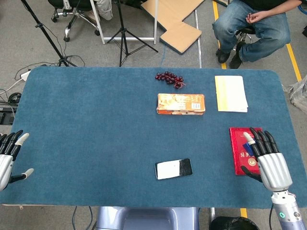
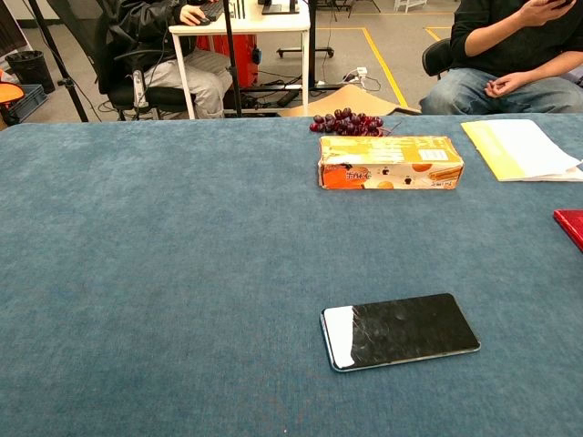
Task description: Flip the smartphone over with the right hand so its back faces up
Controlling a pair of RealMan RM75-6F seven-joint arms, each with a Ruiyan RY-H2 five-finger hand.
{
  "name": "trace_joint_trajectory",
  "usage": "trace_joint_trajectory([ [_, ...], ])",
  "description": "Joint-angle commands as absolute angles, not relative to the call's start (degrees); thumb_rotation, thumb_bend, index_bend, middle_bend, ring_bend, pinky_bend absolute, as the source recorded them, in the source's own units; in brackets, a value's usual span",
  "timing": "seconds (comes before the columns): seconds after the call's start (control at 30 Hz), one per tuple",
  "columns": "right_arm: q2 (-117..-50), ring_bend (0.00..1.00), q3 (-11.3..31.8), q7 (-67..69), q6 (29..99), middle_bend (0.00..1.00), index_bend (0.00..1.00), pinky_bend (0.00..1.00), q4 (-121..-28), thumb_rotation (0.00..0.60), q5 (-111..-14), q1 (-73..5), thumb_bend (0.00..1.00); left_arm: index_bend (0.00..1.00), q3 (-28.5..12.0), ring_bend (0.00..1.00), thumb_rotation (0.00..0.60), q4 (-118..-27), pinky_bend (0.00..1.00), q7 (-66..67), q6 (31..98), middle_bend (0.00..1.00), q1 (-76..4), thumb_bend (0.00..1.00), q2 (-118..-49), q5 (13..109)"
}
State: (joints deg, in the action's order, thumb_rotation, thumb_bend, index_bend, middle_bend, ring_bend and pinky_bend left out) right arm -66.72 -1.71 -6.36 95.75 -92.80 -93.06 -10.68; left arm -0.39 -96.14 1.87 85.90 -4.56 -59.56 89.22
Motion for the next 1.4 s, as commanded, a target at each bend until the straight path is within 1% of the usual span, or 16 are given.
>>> trace_joint_trajectory([
  [0.03,-67.57,0.00,-1.37,-6.74,96.30,0.00,0.02,0.00,-90.97,0.600,-93.38,-9.63,0.00,0.00,-0.33,0.00,0.600,-96.21,0.00,2.05,85.60,0.00,-4.60,0.00,-59.51,89.04],
  [0.13,-67.72,0.00,-1.24,-5.91,95.92,0.00,0.02,0.00,-90.22,0.600,-93.64,-9.42,0.00,0.00,-0.23,0.00,0.600,-96.44,0.00,2.53,85.83,0.00,-4.49,0.00,-59.53,89.27],
  [0.27,-67.95,0.00,-1.94,-4.91,93.06,0.00,0.03,0.00,-90.21,0.600,-95.03,-10.47,0.00,0.00,-0.07,0.00,0.600,-96.96,0.00,3.26,86.49,0.00,-4.14,0.00,-59.56,89.69],
  [0.47,-68.44,0.00,-3.65,-3.95,80.60,0.01,0.04,0.00,-92.65,0.600,-99.01,-17.26,0.00,0.00,-0.01,0.00,0.600,-96.96,0.00,4.82,85.78,0.00,-4.28,0.00,-60.10,89.22],
  [0.57,-70.50,0.00,-3.55,-4.16,73.77,0.04,0.07,0.00,-93.24,0.600,-100.01,-21.31,0.07,0.00,-0.28,0.00,0.600,-96.51,0.00,5.43,85.00,0.00,-4.42,0.00,-60.41,87.93],
  [0.63,-72.70,0.00,-3.16,-4.66,69.27,0.07,0.09,0.00,-92.84,0.600,-99.82,-23.81,0.14,0.00,-0.57,0.00,0.600,-96.45,0.00,5.63,84.78,0.00,-4.47,0.00,-60.55,87.16],
  [0.73,-76.05,0.00,-2.72,-5.81,63.89,0.10,0.11,0.00,-91.43,0.600,-99.38,-26.72,0.18,0.00,-0.74,0.00,0.600,-96.31,0.00,6.10,84.56,0.00,-4.53,0.00,-60.76,86.66],
  [0.8,-78.60,0.00,-2.57,-7.00,60.75,0.12,0.12,0.00,-90.02,0.600,-99.35,-28.47,0.20,0.00,-0.80,0.00,0.600,-96.17,0.00,6.41,84.29,0.00,-4.60,0.00,-60.92,86.29],
  [0.9,-81.67,0.00,-2.56,-8.58,58.32,0.13,0.14,0.02,-87.88,0.600,-99.80,-30.07,0.21,0.00,-1.02,0.00,0.600,-95.86,0.00,6.60,83.86,0.00,-4.73,0.00,-61.12,85.59],
  [1.07,-85.68,0.01,-2.41,-10.21,56.73,0.15,0.15,0.04,-83.76,0.600,-99.66,-31.32,0.22,0.00,-1.32,0.00,0.600,-95.10,0.00,6.57,83.04,0.00,-4.98,0.00,-61.39,84.44],
  [1.4,-89.34,0.01,-3.23,-10.33,55.69,0.15,0.15,0.05,-78.43,0.600,-98.99,-32.19,0.22,0.00,-1.40,0.00,0.600,-94.81,0.00,7.06,82.43,0.00,-5.28,0.00,-61.78,84.01],
])
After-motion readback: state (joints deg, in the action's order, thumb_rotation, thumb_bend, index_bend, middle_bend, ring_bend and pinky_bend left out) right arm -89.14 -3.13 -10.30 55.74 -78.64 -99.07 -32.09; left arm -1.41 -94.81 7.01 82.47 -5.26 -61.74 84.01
